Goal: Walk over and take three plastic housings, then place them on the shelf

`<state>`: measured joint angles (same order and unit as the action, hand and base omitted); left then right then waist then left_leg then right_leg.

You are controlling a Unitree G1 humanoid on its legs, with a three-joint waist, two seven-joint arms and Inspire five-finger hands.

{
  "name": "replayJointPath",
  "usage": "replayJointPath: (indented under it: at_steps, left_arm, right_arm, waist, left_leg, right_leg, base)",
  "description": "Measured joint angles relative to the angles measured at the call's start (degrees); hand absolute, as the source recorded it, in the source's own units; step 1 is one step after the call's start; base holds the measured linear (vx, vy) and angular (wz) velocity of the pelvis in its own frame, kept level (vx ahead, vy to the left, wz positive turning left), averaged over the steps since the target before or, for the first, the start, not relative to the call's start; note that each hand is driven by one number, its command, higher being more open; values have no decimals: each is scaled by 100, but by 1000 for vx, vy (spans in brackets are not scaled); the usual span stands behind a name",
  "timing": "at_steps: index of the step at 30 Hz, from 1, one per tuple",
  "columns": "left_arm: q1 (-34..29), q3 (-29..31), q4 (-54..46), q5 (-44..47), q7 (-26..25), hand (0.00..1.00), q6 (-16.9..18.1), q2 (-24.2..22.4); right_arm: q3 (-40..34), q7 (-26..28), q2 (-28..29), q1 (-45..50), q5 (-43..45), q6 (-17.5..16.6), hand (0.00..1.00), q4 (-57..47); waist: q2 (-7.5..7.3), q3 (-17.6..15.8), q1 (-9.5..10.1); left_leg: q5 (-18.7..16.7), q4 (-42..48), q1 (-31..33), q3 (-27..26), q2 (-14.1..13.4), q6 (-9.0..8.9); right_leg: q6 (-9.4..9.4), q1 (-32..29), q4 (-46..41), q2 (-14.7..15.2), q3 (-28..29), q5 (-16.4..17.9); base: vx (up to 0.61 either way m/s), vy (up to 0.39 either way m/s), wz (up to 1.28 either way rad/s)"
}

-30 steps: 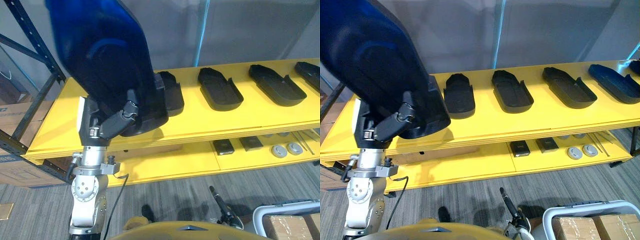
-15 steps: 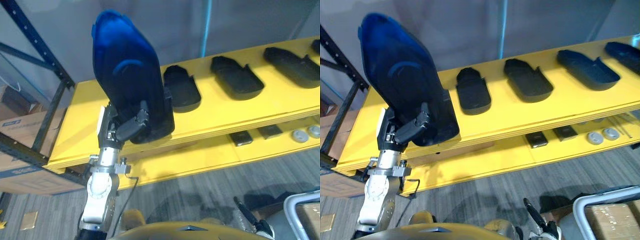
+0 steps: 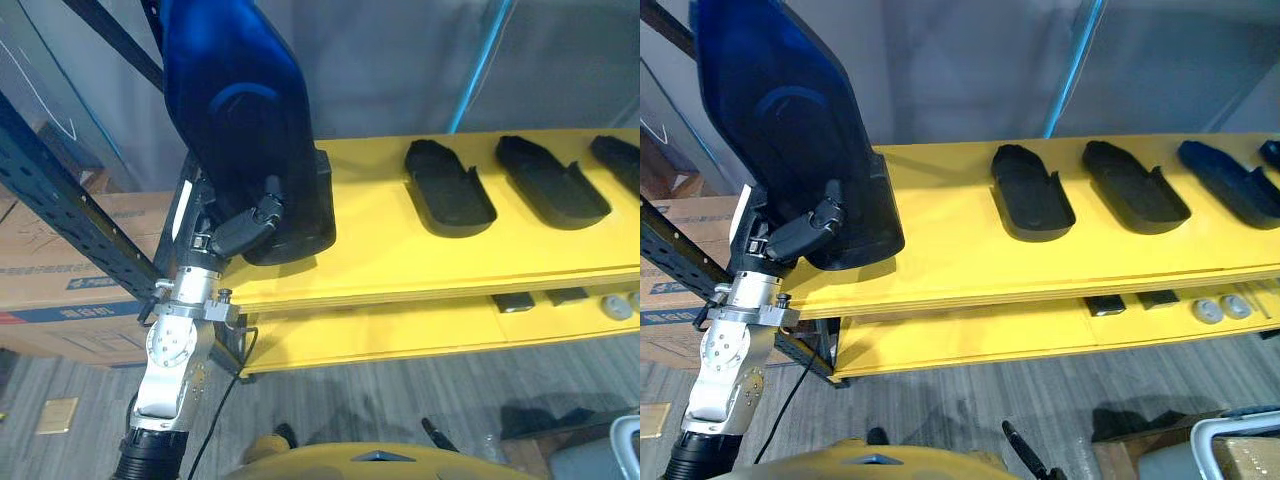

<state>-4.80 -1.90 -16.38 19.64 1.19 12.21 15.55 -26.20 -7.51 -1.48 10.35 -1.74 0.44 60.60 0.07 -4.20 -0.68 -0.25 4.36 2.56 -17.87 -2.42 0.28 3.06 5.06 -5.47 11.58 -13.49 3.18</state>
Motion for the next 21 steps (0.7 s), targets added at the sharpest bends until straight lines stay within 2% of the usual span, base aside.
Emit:
replayJointPath:
  at_steps: [4,8,11,13,14,16,18,19,21]
  left_arm:
    - [-29,-44,0,28,-63,0,-56,-87]
    - [-34,58,0,24,-21,0,-136,-152]
    - [-28,171,-1,31,79,0,-514,-60]
    - [78,160,2,99,160,0,-1017,191]
    - [131,156,11,142,174,0,-1151,276]
    - [532,154,261,338,200,0,-1538,599]
    - [947,159,583,527,186,0,-1676,758]
    - [1357,193,875,758,170,0,-1764,913]
    - [1630,296,1039,905,160,0,-1825,1067]
  right_arm:
    - [500,127,-114,8,-2,-219,100,-23]
    - [668,166,-158,-16,353,-235,100,-141]
    - [682,329,-129,-18,442,-226,100,-265]
    - [680,512,-163,-14,478,-153,100,-314]
    - [680,571,-180,-15,487,-114,100,-316]
    - [730,765,-226,16,472,-61,100,-312]
    - [820,863,-245,81,466,-81,100,-313]
    - [911,875,-266,119,444,-124,100,-336]
    - [996,872,-270,119,447,-153,100,-392]
  waist:
    - [-15,-7,55]
    - [-22,-37,205]
    - [-65,-93,204]
    - [-13,-137,120]
    - [1,-156,93]
    - [35,-180,29]
    - [41,-190,17]
    - [43,-225,-15]
    - [38,-245,-72]
  left_leg:
    - [216,-329,-22,227,-18,-59]
    - [370,-690,-155,156,-21,-112]
    - [494,-895,-305,-92,8,-131]
    - [541,-940,-310,-237,-27,-138]
    - [552,-940,-310,-266,-30,-150]
    - [572,-940,-313,-342,-84,-170]
    - [593,-939,-312,-381,-106,-200]
    - [608,-939,-312,-390,-101,-202]
    - [634,-939,-305,-402,-93,-164]
  right_leg:
    - [-24,-7,-92,-96,106,16]
    - [-90,-14,-19,-144,144,82]
    - [43,-14,62,-116,346,249]
    - [105,-110,56,-151,455,266]
    - [114,-122,56,-161,463,261]
    - [207,-165,40,-182,529,201]
    - [228,-198,20,-187,578,186]
    - [230,-220,-24,-185,605,185]
    - [229,-257,-58,-177,625,185]
  base:
    - [-21,-6,34]
    - [-69,-22,-4]
    - [-70,-16,-31]
    - [-64,-16,-28]
    - [-38,3,-17]
    - [-9,10,-16]
    - [16,13,-12]
    - [21,25,-5]
    - [11,13,-3]
